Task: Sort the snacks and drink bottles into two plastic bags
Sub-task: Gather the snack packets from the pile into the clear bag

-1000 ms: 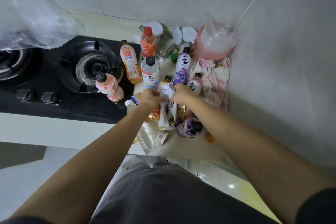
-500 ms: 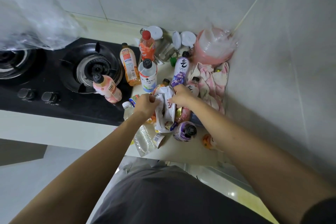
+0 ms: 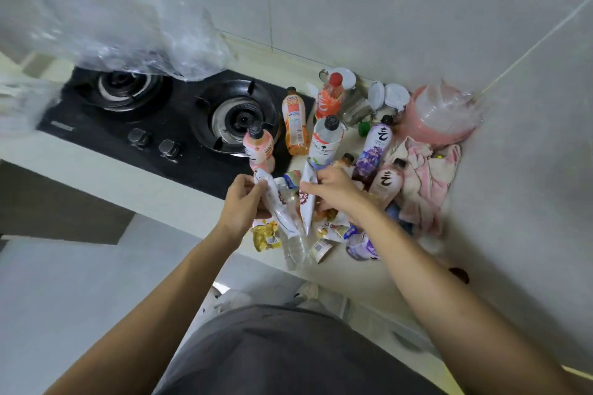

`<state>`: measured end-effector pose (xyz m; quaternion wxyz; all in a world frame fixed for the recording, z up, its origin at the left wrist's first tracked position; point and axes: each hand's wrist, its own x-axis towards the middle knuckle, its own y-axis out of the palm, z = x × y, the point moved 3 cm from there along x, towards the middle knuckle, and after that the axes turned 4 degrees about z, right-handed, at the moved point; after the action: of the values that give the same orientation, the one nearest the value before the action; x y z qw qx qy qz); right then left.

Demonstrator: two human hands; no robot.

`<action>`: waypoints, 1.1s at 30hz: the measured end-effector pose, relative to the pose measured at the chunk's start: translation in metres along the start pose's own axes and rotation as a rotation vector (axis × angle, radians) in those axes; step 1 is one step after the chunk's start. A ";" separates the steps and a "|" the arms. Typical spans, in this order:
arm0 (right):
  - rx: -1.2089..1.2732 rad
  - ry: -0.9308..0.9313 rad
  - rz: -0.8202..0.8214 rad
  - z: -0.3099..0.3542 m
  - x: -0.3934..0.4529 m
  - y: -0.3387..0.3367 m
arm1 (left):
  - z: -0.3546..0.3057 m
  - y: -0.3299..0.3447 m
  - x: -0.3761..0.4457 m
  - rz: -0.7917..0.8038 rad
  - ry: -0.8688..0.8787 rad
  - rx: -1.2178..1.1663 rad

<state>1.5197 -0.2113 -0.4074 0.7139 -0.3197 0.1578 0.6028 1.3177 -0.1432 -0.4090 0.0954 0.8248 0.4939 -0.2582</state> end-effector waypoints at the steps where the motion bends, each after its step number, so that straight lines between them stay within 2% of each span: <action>1: 0.037 -0.006 0.028 0.007 -0.004 0.013 | -0.001 -0.014 -0.006 -0.021 0.001 -0.015; 7: 0.117 -0.019 0.130 0.064 -0.007 0.125 | 0.014 -0.129 -0.039 -0.129 -0.053 -0.179; 13: 0.116 -0.073 0.215 0.138 0.005 0.266 | 0.049 -0.272 -0.067 -0.067 -0.098 -0.396; 17: 0.070 -0.106 0.290 0.196 0.019 0.376 | 0.062 -0.382 -0.081 -0.122 -0.056 -0.456; 20: 0.024 -0.110 0.360 0.236 0.032 0.448 | 0.073 -0.459 -0.088 -0.222 -0.051 -0.478; 25: 0.018 -0.089 0.419 0.288 0.065 0.536 | 0.076 -0.548 -0.077 -0.332 -0.059 -0.516; 33: 0.068 -0.104 0.373 0.372 0.169 0.605 | 0.052 -0.661 -0.003 -0.394 -0.072 -0.524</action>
<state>0.9161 0.1998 -0.3941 0.6075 -0.2290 0.1972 0.7346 0.7280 0.1593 -0.3869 0.2698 0.6510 0.6901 -0.1649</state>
